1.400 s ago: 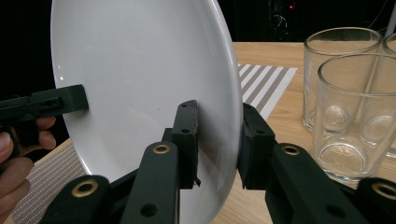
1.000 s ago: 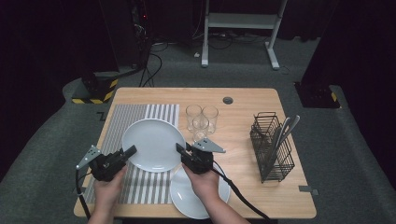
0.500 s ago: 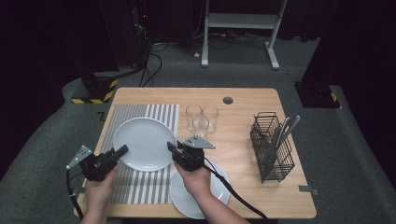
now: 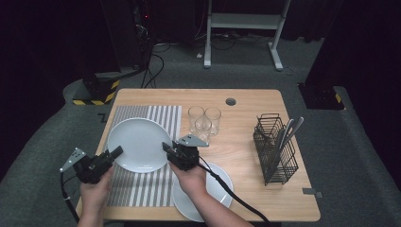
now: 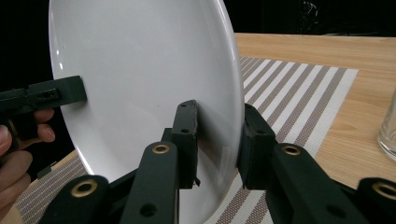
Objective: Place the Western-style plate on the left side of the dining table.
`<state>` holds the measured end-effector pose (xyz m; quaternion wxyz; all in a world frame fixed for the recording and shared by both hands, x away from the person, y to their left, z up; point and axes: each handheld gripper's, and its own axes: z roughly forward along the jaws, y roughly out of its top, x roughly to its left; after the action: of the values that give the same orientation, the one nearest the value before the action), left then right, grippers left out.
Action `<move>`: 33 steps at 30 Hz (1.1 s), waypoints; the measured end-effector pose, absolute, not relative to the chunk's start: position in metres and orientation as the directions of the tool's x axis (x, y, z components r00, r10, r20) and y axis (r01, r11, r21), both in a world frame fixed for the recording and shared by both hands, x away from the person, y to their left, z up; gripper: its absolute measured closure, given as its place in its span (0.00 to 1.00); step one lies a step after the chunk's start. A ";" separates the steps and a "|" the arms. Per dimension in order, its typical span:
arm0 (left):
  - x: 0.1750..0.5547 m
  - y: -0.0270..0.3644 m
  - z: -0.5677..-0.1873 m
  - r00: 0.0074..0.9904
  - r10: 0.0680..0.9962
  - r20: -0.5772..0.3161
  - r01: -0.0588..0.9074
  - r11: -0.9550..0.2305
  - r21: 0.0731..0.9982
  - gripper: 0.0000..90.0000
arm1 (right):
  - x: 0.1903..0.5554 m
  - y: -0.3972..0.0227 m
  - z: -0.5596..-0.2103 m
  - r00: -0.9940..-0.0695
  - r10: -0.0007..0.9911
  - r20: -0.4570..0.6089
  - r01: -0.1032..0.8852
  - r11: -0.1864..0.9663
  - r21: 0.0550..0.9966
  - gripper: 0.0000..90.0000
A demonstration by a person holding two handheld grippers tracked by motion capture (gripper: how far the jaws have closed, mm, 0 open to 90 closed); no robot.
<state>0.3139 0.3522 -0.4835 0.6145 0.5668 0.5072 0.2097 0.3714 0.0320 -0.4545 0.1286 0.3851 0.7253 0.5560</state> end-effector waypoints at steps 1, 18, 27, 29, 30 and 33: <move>0.314 0.354 -0.484 0.395 0.833 -0.388 0.316 0.273 0.909 0.75 | 0.372 0.033 -0.455 -0.672 0.700 0.241 0.416 0.088 0.905 0.80; 0.313 0.368 -0.485 0.362 0.844 -0.395 0.310 0.291 0.905 0.75 | 0.381 0.053 -0.454 -0.684 0.689 0.238 0.426 0.113 0.898 0.79; 0.314 0.370 -0.487 0.352 0.849 -0.395 0.316 0.289 0.904 0.75 | 0.385 0.058 -0.454 -0.685 0.690 0.233 0.430 0.125 0.894 0.78; 0.315 0.370 -0.488 0.350 0.849 -0.396 0.320 0.289 0.902 0.75 | 0.386 0.058 -0.456 -0.683 0.691 0.234 0.436 0.129 0.891 0.78; 0.315 0.371 -0.489 0.349 0.849 -0.398 0.322 0.290 0.901 0.75 | 0.386 0.058 -0.456 -0.683 0.691 0.234 0.437 0.130 0.890 0.78; 0.316 0.371 -0.492 0.346 0.845 -0.408 0.330 0.297 0.896 0.75 | 0.386 0.058 -0.458 -0.680 0.694 0.237 0.445 0.134 0.885 0.78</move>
<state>0.3159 0.3705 -0.4916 0.6056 0.5535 0.5309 0.2124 0.3865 0.0584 -0.4581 0.1164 0.3829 0.7439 0.5352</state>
